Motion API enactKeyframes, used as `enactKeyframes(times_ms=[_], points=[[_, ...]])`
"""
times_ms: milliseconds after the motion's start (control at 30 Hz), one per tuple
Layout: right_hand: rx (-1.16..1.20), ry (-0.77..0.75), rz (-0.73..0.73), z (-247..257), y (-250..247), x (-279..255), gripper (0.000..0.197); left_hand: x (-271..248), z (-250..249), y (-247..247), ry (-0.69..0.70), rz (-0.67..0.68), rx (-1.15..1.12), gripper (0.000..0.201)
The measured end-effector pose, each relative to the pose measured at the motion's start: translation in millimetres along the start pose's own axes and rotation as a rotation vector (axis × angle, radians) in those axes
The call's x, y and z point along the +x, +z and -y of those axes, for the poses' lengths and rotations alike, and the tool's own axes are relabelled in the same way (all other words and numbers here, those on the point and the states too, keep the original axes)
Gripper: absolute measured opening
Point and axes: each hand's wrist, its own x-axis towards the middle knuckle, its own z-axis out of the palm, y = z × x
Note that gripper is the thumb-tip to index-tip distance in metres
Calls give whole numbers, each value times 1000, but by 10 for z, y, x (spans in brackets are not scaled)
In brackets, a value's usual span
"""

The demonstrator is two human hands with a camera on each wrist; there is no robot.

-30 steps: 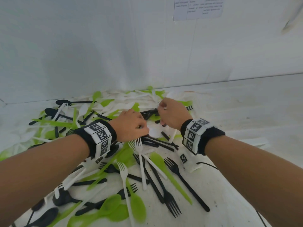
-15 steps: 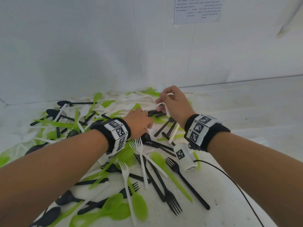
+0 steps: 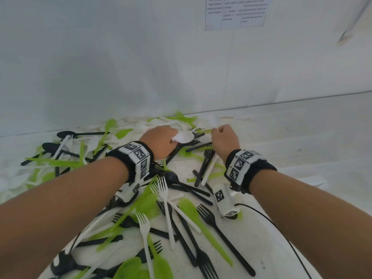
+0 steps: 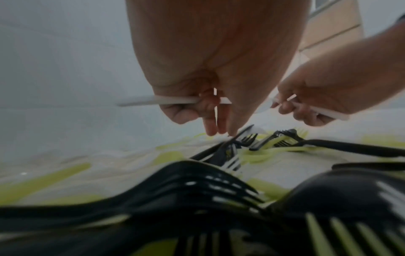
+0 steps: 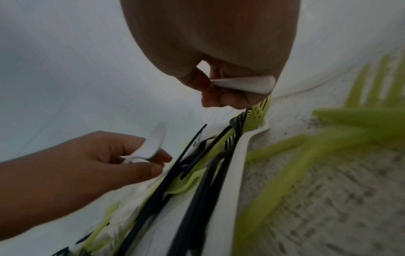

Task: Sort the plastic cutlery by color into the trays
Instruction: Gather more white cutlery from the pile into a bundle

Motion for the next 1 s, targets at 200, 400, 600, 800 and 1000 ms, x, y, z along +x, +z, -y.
enactKeyframes(times_ms=[200,400,600,800,1000], points=[[-31,-60,-36,33,-26,222,13,274,-78,179,68,61,8,25],[-296,-266,176,129,84,355,33,160,65,62,110,81,-53,11],[-819,-415,405,250,327,335,22,-217,180,-163,31,190,-57,10],[-964,-511,366,221,400,294,16,-529,262,-263,-51,159,-61,12],[-1023,-568,355,191,447,306,11,-587,320,-260,-36,128,-42,12]])
